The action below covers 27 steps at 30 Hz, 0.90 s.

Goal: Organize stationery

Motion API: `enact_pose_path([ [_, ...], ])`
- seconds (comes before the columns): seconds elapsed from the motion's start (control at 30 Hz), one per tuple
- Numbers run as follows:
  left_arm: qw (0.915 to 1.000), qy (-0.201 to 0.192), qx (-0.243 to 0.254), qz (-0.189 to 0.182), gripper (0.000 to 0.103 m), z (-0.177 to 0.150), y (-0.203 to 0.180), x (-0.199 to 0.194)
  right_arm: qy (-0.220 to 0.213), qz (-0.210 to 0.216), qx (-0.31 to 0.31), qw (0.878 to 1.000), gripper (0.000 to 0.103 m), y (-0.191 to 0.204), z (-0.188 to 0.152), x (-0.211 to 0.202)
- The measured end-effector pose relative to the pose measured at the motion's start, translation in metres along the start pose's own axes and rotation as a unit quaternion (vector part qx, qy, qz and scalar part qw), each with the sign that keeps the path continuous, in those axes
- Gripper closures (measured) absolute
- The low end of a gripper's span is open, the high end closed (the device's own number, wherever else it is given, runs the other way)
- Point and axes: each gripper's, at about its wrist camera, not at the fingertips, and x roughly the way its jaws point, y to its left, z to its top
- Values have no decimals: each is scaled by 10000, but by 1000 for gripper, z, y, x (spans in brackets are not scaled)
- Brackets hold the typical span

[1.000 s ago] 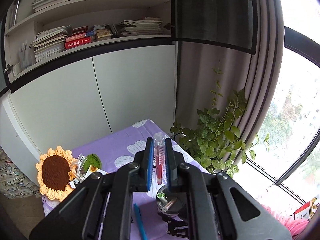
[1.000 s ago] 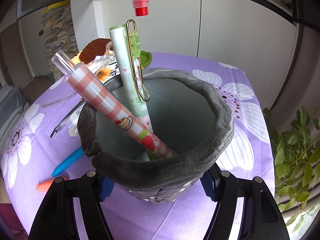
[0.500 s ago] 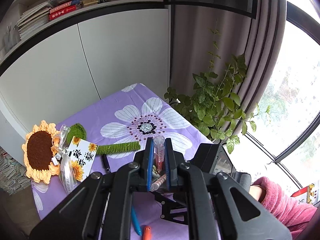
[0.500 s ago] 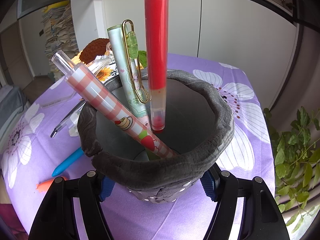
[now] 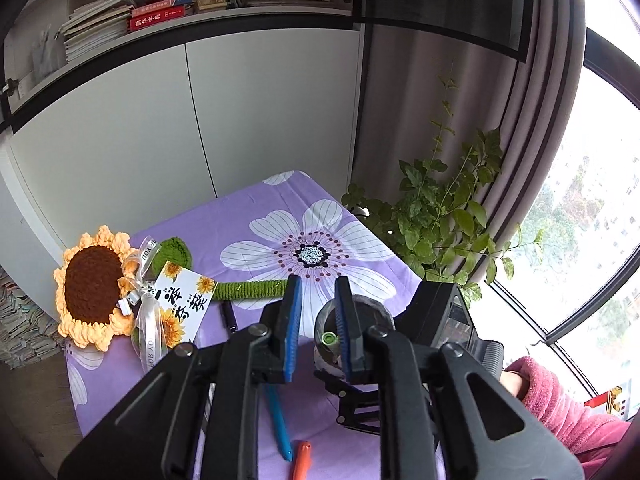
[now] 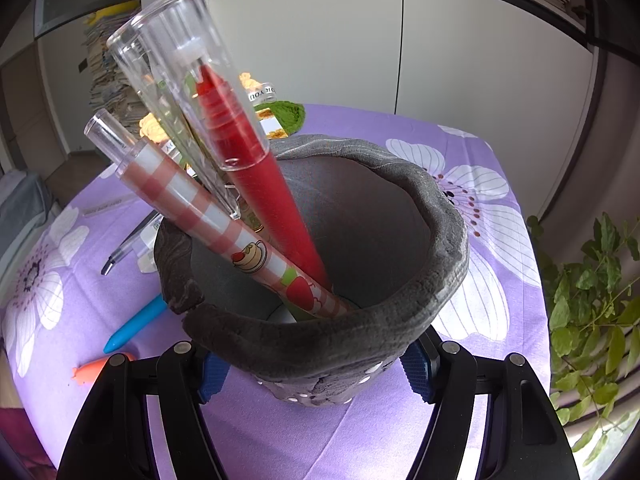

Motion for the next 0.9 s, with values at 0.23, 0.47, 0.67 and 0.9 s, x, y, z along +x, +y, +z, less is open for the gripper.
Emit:
enact_pose_path([
  [0.23,9975,561,-266,326,77,-41,23,20,0,-2,-1,10000,32,0,0,0],
  [0.47,9852,1595,-587,202,78,-95,33,70,3,-4,-3,10000,31,0,0,0],
  [0.67,9827,1724,-583,350,78,-94,38,100,14,-3,-2,10000,31,0,1,0],
  [0.9,9782,1954,-611,345,78,-87,44,136,12,-5,-4,10000,31,0,1,0],
])
